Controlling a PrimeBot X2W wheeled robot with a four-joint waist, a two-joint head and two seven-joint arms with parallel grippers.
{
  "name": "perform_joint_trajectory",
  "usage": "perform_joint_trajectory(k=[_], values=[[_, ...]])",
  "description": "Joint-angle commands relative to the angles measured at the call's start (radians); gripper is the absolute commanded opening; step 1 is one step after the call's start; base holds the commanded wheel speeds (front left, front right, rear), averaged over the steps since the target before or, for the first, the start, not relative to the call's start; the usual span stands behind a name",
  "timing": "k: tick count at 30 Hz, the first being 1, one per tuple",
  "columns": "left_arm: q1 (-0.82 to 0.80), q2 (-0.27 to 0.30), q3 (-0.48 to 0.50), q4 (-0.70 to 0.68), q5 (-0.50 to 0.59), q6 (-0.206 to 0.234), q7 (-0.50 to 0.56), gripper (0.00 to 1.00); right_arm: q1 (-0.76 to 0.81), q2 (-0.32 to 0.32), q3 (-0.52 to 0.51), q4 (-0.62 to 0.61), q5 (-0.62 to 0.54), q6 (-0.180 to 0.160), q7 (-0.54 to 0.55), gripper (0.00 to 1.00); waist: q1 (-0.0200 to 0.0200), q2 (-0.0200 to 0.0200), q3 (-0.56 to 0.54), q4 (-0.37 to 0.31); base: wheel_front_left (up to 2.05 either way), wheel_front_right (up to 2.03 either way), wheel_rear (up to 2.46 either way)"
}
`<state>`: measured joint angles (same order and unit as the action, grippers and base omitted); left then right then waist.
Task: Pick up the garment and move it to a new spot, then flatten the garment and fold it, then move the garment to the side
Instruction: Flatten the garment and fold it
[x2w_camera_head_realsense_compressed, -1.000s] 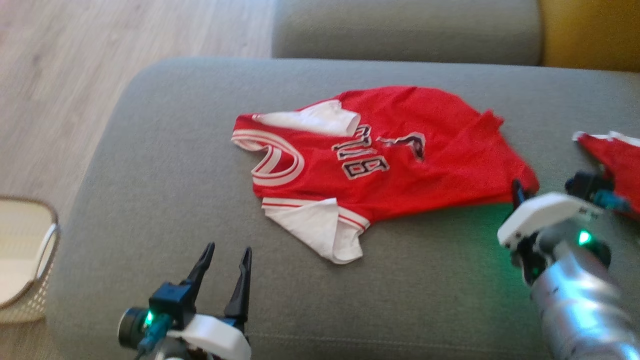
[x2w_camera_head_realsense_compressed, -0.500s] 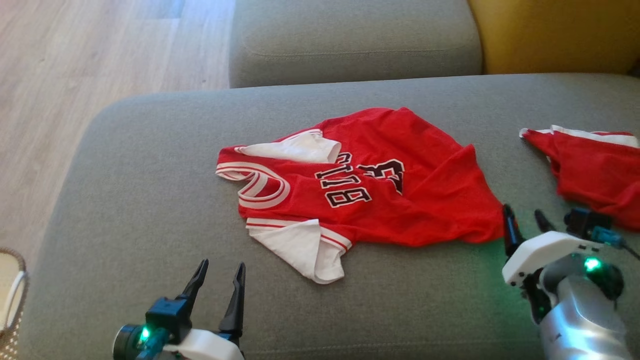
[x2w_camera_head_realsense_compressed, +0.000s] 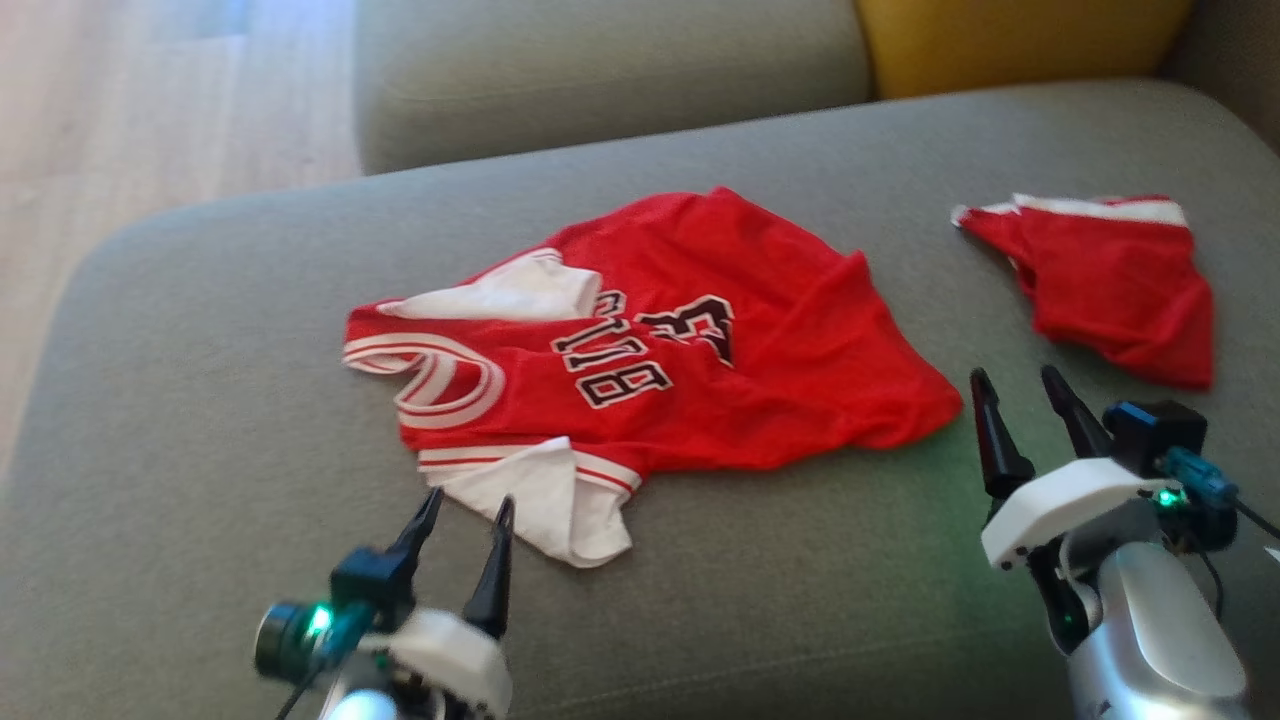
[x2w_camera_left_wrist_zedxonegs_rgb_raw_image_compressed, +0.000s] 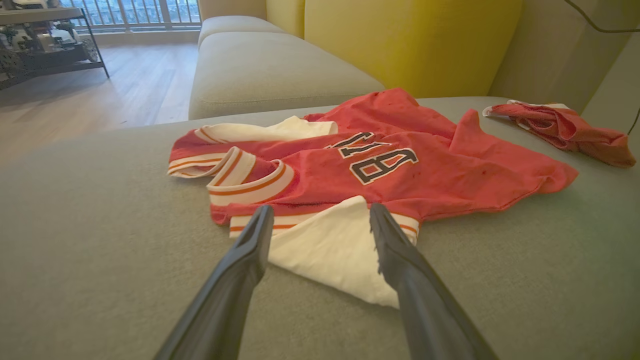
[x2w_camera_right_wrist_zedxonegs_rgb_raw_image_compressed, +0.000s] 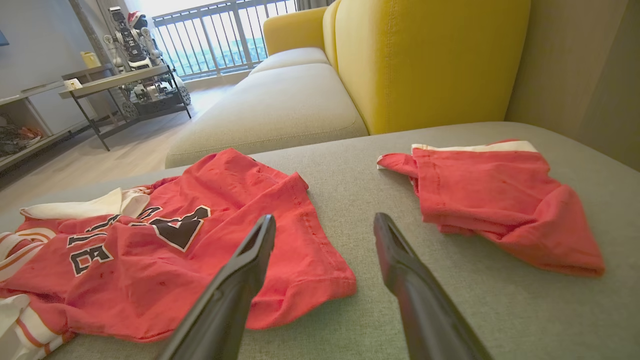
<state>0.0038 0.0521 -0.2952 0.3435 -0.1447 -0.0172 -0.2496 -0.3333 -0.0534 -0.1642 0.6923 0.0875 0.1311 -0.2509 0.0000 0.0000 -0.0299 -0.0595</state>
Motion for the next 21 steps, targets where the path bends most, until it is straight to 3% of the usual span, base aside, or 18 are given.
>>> perform_joint_trajectory(k=[1, 12, 21], values=[[-0.084, -0.001, 0.019, -0.007, 0.005, 0.011, -0.012, 1.00, -0.015, 0.003, 0.045, -0.059, 0.012, 0.000, 0.000, 1.00, 0.0000, 0.0000, 0.027, -0.036, 0.00, 0.00, 0.00], [-0.296, -0.002, -0.029, 0.247, 0.010, 0.083, -0.012, 1.00, 0.049, 0.003, 0.135, -0.259, 0.078, 0.000, 0.064, 1.00, 0.0000, 0.0000, 0.115, -0.149, 0.00, 0.00, 0.00], [-0.412, 0.015, -0.046, 0.453, 0.026, 0.082, -0.005, 1.00, 0.070, 0.003, 0.150, -0.321, 0.133, 0.000, 0.079, 1.00, 0.0000, 0.0000, 0.138, -0.175, 0.00, 0.00, 0.00]])
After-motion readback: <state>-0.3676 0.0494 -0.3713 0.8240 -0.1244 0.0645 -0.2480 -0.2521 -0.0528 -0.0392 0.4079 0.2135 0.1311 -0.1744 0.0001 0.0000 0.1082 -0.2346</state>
